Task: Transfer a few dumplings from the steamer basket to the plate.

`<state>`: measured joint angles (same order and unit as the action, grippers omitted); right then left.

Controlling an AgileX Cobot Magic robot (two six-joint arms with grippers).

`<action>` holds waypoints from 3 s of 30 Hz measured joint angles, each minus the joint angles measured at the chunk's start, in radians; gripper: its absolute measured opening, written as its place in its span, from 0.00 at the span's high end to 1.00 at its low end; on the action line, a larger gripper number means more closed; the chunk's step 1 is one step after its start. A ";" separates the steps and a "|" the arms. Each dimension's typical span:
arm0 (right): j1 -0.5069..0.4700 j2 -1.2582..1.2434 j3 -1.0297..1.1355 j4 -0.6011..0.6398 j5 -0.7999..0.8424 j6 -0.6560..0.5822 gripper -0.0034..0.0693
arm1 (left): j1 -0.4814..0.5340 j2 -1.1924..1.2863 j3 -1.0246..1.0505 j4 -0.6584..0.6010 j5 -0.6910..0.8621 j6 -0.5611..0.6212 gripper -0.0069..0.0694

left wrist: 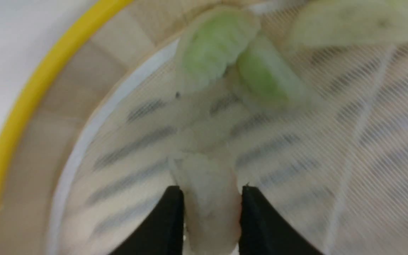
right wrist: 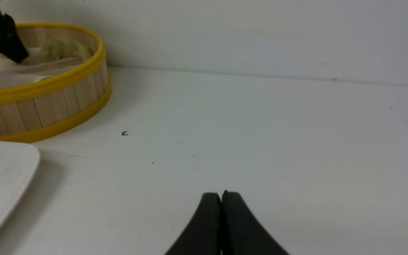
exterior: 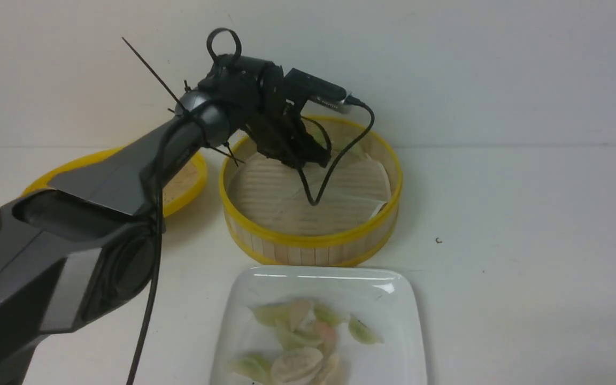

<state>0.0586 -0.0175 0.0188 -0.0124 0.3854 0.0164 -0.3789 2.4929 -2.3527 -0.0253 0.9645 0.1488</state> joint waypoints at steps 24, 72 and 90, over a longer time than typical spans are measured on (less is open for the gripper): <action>0.000 0.000 0.000 0.000 0.000 0.000 0.97 | -0.285 -0.851 1.174 -0.241 0.124 0.007 0.68; 0.000 0.000 0.000 0.000 0.000 0.000 0.97 | -0.342 -2.302 1.849 -0.103 -0.638 -0.201 0.92; 0.000 0.000 0.000 0.000 0.000 0.000 0.97 | -0.147 -2.478 2.027 -0.020 -0.632 -0.126 0.92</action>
<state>0.0586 -0.0175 0.0188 -0.0124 0.3854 0.0164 -0.5255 0.0146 -0.3258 -0.0456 0.3327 0.0225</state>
